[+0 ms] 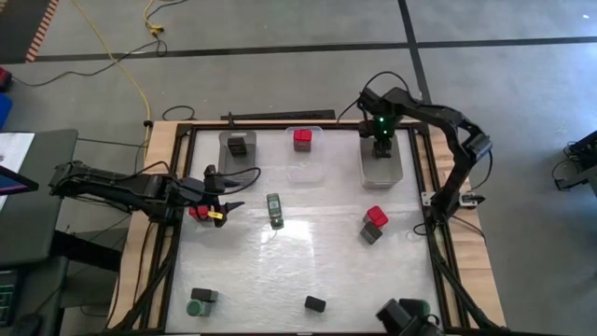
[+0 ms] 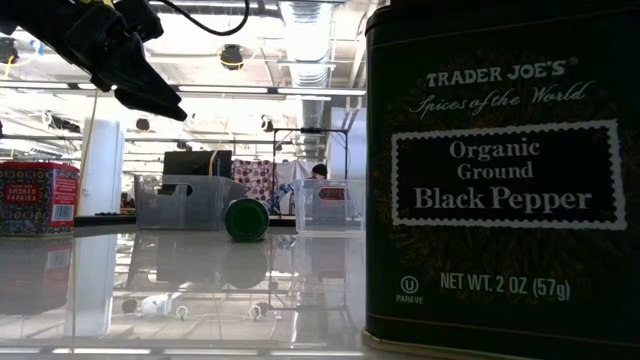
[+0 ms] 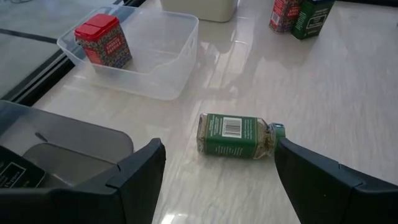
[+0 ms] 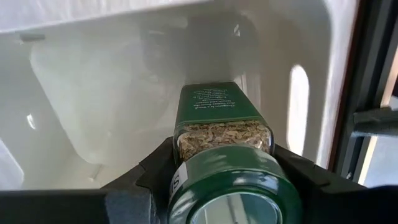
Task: Sort spices by type
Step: Put the green seasoning bottle into the gray bin
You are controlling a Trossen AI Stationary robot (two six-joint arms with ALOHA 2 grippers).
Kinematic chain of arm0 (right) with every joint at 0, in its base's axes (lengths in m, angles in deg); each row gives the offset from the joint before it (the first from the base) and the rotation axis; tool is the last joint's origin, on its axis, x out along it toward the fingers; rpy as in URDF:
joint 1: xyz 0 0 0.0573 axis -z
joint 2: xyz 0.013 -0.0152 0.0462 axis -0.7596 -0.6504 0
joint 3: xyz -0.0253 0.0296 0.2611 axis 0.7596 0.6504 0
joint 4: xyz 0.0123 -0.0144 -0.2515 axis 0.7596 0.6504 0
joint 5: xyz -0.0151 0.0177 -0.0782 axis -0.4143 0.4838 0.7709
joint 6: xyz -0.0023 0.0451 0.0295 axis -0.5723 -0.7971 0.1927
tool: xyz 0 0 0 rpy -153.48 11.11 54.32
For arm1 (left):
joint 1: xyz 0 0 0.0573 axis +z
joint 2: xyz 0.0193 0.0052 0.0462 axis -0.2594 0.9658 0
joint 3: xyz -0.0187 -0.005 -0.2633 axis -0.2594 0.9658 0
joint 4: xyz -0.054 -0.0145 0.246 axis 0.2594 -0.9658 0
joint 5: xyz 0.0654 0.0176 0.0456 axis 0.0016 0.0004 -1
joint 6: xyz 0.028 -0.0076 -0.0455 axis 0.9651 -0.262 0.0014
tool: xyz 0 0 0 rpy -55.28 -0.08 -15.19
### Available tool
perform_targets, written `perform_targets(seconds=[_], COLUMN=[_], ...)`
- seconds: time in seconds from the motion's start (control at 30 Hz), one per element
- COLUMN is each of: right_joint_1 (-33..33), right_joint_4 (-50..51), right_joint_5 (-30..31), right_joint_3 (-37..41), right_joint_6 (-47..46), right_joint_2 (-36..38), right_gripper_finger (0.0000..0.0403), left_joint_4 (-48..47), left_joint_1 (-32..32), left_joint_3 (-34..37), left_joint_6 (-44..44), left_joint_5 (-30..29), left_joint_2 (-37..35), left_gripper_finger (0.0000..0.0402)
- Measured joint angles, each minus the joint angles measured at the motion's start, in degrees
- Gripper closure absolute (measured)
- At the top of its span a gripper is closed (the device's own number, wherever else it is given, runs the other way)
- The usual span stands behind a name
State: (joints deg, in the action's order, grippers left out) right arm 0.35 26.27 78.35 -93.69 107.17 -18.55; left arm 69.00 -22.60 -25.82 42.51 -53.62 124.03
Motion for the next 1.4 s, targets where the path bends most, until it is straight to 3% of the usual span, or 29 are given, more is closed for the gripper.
perform_targets(seconds=[0.6,0.77,1.4], right_joint_1=[1.82,1.84,2.08], right_joint_4=[1.53,1.87,-3.47], right_joint_5=[0.19,2.88,3.34], right_joint_3=[0.73,2.35,2.36], right_joint_6=[1.58,1.64,-0.39], right_joint_2=[0.0,0.0,0.0], right_gripper_finger=[0.0176,0.0171,0.0164], left_joint_4=[-0.04,-0.04,-0.04], left_joint_1=[-0.01,0.0,0.01], left_joint_3=[0.0,0.0,0.0], left_joint_6=[-0.02,-0.02,-0.02], left_joint_5=[0.0,0.0,0.0], left_joint_2=[0.01,-0.01,0.01], left_gripper_finger=[0.0111,0.0111,0.0111])
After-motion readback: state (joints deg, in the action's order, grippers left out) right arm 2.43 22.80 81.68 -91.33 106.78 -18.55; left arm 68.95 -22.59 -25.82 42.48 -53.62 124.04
